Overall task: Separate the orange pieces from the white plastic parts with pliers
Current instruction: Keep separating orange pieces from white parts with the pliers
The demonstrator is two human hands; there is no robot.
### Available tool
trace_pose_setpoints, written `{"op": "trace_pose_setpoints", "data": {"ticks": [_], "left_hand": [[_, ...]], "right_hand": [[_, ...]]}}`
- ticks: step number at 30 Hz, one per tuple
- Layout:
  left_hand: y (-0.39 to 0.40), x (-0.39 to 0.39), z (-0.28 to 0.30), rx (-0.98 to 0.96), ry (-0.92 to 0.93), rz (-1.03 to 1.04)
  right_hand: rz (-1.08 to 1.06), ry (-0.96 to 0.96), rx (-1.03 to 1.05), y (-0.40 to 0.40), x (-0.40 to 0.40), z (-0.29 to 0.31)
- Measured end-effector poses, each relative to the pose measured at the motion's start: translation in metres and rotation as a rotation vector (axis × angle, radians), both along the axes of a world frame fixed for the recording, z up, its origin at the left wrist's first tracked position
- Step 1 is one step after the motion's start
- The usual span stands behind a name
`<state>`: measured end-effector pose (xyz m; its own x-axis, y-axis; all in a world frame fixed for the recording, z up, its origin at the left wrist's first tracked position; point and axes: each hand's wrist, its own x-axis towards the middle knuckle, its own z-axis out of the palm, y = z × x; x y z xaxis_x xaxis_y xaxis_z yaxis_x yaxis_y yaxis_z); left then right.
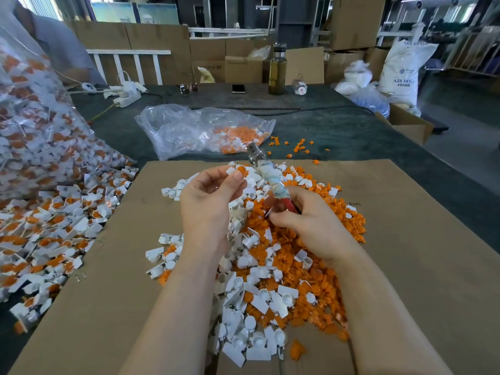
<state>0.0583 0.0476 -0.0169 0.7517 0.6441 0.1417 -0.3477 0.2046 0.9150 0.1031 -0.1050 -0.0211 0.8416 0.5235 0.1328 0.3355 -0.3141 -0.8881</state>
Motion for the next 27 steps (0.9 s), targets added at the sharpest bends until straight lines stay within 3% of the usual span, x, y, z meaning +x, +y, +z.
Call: {"op": "trace_pose_setpoints", "data": {"ticks": [18,27], "left_hand": [[0.014,-0.004,0.002,-0.015,-0.032,-0.046],[0.016,-0.004,0.001,-0.062,-0.041,-0.04]], "right_hand": [[0.119,0.021,-0.149,0.001,0.0,-0.001],[0.075,-0.13,-0.189,0.009,0.0,-0.007]]}}
